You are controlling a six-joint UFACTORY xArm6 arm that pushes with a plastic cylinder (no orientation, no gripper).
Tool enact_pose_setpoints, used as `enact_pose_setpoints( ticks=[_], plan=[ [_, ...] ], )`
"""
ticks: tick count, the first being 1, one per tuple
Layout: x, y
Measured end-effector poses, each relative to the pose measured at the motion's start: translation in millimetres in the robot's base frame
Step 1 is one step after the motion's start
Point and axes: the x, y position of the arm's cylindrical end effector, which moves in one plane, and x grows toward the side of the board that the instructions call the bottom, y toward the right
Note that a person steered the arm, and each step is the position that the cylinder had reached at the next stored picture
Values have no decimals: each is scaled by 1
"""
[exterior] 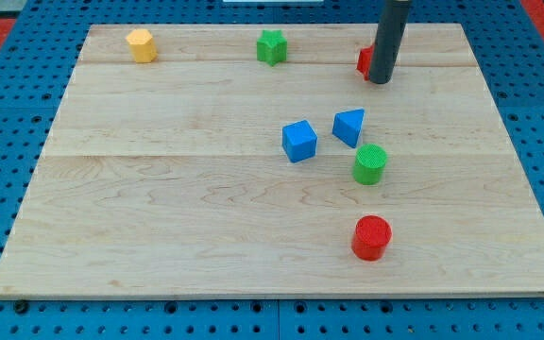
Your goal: Point your arm to the bottom right of the green circle
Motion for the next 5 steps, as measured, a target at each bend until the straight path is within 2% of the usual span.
enact_pose_setpoints(
  ticks=[2, 5],
  plan=[
    [-33, 0],
    [-22, 8]
  ],
)
